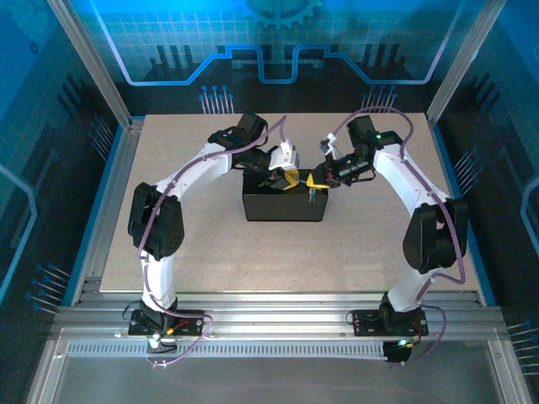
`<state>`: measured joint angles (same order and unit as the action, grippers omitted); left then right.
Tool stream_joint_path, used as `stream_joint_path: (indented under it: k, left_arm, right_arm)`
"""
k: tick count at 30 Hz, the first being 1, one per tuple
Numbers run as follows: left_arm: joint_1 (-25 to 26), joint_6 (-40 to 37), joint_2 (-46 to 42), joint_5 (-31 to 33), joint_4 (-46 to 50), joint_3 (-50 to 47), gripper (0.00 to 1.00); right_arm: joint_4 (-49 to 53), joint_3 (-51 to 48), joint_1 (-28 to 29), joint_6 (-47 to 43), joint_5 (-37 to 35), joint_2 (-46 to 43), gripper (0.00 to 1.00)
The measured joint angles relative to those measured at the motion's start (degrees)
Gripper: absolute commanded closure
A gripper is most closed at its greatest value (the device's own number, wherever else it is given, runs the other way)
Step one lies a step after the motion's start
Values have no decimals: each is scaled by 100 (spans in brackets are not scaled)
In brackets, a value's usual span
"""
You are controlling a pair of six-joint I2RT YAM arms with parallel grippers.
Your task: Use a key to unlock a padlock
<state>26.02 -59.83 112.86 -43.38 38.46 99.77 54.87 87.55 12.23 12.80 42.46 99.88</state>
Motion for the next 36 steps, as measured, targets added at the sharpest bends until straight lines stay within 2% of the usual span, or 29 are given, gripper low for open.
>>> stream_joint_path:
  k: [22,36]
  left_arm:
    - [-37,-7,-92,-2,-28,-136,100]
    - [-52,-4,-374,0,-271,-518,100]
  right_arm:
    - [15,227,103,-94,190,245,99]
    - [684,964,125,-581,350,651,99]
